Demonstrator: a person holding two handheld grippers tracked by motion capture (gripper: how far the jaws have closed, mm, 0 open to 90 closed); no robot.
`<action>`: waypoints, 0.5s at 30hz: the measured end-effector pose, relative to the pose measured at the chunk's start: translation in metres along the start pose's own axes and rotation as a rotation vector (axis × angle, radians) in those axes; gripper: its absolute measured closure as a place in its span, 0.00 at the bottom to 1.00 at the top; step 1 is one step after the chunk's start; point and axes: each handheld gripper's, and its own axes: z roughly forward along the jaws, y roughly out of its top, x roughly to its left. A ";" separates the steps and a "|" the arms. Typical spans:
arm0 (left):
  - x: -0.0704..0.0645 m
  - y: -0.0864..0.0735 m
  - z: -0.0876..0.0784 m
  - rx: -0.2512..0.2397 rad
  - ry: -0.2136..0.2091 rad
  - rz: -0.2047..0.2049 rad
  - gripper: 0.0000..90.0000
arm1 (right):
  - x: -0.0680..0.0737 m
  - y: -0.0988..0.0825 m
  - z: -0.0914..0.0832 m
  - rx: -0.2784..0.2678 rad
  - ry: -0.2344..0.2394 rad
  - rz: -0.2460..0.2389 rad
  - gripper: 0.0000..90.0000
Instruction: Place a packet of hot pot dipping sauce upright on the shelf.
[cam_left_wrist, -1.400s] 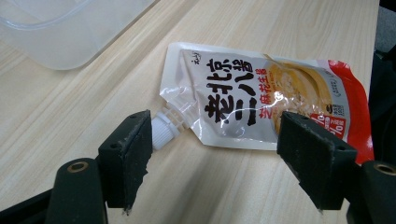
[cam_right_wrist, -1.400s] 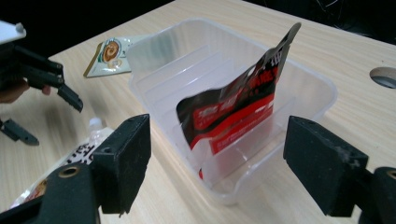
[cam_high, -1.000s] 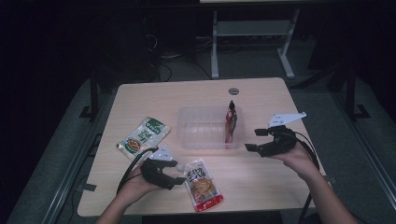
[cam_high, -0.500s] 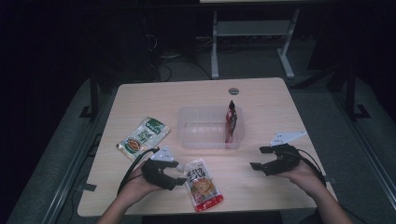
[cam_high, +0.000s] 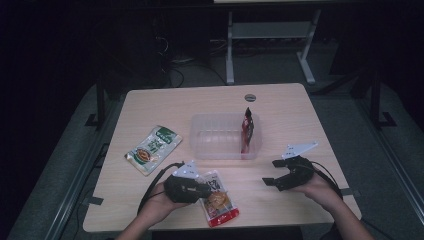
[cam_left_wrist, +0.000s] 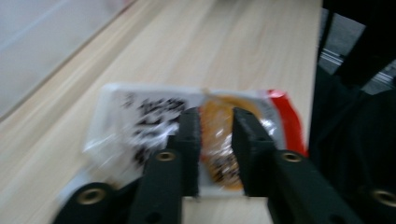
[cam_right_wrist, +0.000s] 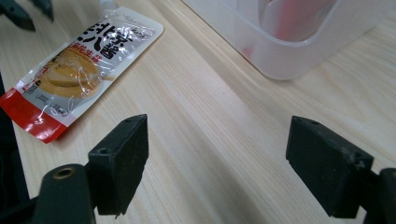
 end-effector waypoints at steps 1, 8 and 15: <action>-0.003 0.002 0.003 0.004 -0.011 0.009 0.89 | 0.000 0.000 0.000 -0.002 0.000 -0.001 0.23; -0.019 0.011 0.027 0.041 -0.070 0.042 1.00 | 0.000 0.000 0.000 0.000 -0.002 0.002 0.23; -0.024 0.006 0.045 0.113 -0.076 0.043 1.00 | 0.000 0.000 0.002 0.002 0.000 0.005 0.23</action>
